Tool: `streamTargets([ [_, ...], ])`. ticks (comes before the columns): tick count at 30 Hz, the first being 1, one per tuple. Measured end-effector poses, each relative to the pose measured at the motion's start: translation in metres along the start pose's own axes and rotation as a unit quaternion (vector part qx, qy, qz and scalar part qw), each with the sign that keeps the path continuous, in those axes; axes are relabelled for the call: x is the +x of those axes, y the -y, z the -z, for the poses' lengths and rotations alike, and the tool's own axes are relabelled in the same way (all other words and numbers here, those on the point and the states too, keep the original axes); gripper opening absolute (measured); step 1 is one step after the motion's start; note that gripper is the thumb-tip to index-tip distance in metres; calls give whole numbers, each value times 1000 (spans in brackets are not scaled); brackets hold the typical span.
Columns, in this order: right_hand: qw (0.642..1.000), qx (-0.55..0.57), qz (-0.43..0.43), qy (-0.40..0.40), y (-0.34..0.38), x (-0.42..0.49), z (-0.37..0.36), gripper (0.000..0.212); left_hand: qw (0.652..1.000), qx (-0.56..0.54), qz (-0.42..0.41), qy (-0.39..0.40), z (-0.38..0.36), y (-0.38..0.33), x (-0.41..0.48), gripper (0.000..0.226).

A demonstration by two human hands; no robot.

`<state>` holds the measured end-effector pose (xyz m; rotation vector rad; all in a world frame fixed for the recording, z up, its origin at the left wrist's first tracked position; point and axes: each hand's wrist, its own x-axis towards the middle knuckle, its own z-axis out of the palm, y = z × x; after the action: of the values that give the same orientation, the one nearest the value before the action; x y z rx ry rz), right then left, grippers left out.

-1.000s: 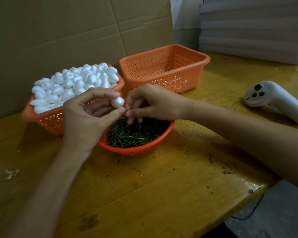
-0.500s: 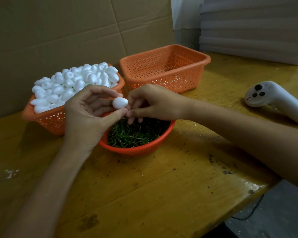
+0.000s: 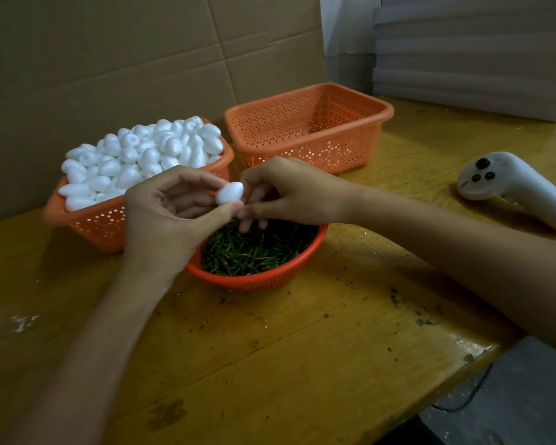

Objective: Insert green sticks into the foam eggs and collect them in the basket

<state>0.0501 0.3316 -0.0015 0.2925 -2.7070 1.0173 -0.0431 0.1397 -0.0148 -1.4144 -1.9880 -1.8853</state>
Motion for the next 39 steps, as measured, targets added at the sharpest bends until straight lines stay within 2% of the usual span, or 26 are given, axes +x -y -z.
streamTargets([
  [13,1000,6,-2,4,-1,0,1,10,1000,-5,-12,15,4,8,2,28],
  [18,1000,4,-8,4,0,0,0,10,999,-25,-16,22,5,8,3,19],
  [24,1000,1,-9,6,0,0,0,10,999,-35,-21,28,6,7,3,27],
  [33,1000,4,-8,5,-1,0,0,9,999,-43,-12,28,6,7,3,16],
  [39,1000,14,-13,3,0,-1,0,10,999,-27,-22,22,5,6,2,27],
])
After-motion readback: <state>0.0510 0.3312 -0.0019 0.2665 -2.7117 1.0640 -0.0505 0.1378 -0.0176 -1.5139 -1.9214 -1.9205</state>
